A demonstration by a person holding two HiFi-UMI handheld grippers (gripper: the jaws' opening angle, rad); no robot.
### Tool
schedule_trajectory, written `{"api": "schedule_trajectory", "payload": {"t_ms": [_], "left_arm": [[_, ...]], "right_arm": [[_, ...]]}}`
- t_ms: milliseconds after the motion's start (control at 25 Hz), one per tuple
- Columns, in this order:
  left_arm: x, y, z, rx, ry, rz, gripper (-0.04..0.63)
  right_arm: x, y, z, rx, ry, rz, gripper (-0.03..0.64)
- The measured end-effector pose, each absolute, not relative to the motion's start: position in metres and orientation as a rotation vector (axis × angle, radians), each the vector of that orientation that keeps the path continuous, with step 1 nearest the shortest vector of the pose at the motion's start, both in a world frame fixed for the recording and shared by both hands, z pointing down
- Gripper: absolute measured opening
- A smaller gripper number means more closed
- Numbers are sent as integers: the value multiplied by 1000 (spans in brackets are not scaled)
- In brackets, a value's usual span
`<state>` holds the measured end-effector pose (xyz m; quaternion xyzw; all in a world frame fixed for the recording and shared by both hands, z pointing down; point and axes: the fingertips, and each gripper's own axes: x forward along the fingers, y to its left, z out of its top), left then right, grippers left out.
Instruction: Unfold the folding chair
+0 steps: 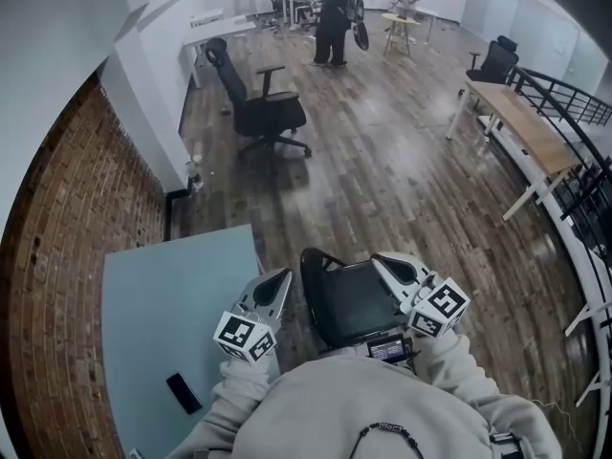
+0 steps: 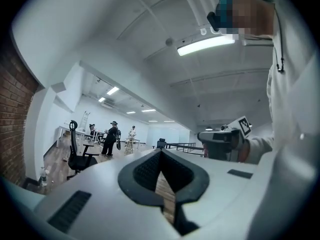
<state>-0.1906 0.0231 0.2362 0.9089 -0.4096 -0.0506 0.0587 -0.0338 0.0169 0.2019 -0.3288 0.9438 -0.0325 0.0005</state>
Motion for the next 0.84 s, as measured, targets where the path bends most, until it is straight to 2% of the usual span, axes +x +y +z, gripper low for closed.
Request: {"api": "schedule_trajectory", "payload": {"t_ms": [840], "left_arm": [[-169, 33, 239, 2782, -1172, -125, 6]], "right_arm": [[-35, 27, 214, -1051, 2981, -125, 8]]}}
